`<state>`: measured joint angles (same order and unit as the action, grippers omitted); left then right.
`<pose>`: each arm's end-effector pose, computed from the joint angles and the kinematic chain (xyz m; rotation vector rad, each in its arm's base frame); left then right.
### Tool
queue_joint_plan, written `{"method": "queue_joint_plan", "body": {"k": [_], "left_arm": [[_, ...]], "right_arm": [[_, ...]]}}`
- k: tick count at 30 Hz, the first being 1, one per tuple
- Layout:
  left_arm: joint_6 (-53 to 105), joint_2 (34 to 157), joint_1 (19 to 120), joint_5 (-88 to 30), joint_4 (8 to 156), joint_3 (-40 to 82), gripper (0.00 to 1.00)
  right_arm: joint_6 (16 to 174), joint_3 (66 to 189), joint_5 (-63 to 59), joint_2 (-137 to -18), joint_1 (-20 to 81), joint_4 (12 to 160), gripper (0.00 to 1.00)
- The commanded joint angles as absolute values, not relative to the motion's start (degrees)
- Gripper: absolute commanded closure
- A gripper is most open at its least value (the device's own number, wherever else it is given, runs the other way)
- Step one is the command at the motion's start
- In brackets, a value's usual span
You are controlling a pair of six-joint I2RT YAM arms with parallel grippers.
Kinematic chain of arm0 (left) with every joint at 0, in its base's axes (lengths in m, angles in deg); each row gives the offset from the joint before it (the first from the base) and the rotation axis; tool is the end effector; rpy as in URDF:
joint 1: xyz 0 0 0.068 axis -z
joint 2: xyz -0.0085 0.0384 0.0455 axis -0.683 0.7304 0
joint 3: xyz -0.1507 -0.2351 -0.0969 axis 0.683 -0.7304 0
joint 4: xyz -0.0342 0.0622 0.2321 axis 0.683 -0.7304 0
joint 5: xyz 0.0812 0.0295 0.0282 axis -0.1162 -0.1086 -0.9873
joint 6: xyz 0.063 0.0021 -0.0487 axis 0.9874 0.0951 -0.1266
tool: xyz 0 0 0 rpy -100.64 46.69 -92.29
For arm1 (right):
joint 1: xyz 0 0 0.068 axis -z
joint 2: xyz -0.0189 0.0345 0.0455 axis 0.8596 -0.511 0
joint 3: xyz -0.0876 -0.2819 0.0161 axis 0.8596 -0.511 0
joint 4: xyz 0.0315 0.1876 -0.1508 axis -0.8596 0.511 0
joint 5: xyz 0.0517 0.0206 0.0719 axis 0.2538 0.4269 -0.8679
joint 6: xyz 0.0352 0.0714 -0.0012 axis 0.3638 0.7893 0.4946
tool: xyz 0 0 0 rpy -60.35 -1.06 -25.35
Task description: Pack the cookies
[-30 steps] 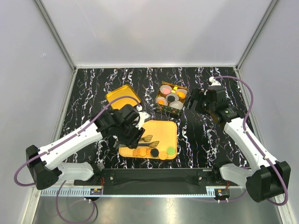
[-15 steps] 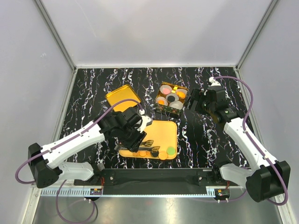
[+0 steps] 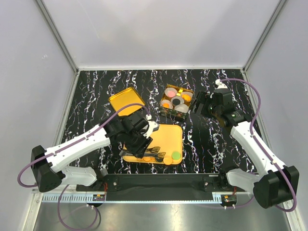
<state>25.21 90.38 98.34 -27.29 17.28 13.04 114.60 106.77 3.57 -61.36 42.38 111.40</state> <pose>0.1073 -0.1756 0.2863 1.1083 2.6723 -0.5033 0.2324 0.0726 0.3094 0.1685 2.2332 0.4481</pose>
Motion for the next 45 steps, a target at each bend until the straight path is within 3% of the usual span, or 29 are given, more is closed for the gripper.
{"method": "queue_joint_plan", "body": {"k": [1, 45], "left_arm": [[25.03, 90.46, 98.89, -25.62, 19.24, 12.87, 0.55], [23.09, 94.94, 99.15, -33.0, 22.41, 18.05, 0.69]], "right_arm": [[114.62, 106.85, 3.53, -60.94, 42.04, 109.44, 0.0], [114.61, 106.58, 3.97, -60.06, 42.04, 109.7, 0.0]]}}
